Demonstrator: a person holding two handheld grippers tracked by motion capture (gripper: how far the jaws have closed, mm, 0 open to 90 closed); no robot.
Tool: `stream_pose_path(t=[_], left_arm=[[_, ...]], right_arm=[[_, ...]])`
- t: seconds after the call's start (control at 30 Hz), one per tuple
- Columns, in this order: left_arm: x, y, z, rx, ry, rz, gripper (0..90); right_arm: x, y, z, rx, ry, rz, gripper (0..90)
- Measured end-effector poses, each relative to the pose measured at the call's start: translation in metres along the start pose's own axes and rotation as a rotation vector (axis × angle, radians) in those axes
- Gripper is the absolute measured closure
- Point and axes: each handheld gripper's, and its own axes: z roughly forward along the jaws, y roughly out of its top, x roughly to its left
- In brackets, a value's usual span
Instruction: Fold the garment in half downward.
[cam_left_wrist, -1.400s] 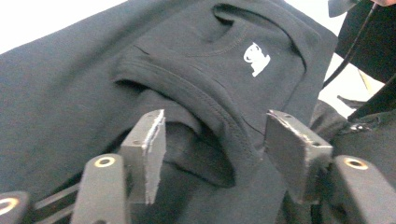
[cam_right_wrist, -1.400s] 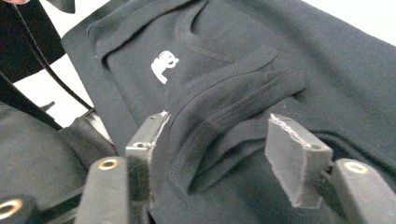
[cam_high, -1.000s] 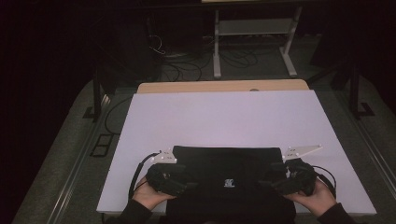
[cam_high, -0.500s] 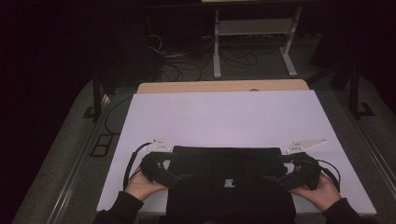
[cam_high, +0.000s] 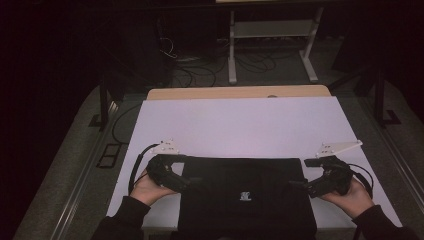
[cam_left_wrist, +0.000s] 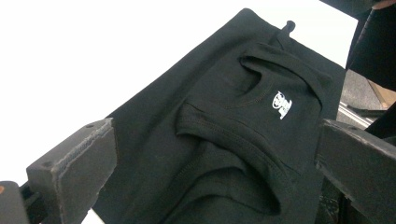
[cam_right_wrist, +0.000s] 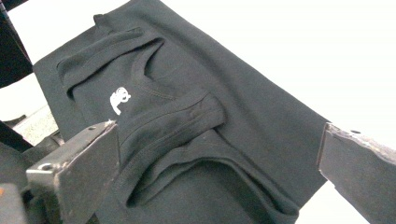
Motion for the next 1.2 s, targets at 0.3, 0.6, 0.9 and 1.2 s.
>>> stream_pose_path(t=[0.3,0.6,0.9,1.2], left_arm=[[0.007,0.003,0.003,0.015,0.001,0.005,0.0],[0.019,0.004,0.003,0.019,0.012,-0.01,0.0],[0.03,0.004,0.008,0.043,0.008,-0.011,0.0],[0.037,0.002,0.015,0.054,0.015,-0.016,0.0]], right_arm=[[-0.011,0.009,-0.004,0.002,-0.016,-0.011,0.0],[-0.022,0.015,-0.002,0.002,-0.016,-0.004,0.0],[-0.033,0.018,0.005,0.016,-0.014,0.0,0.0],[-0.043,0.019,0.012,0.023,-0.023,-0.004,0.0]])
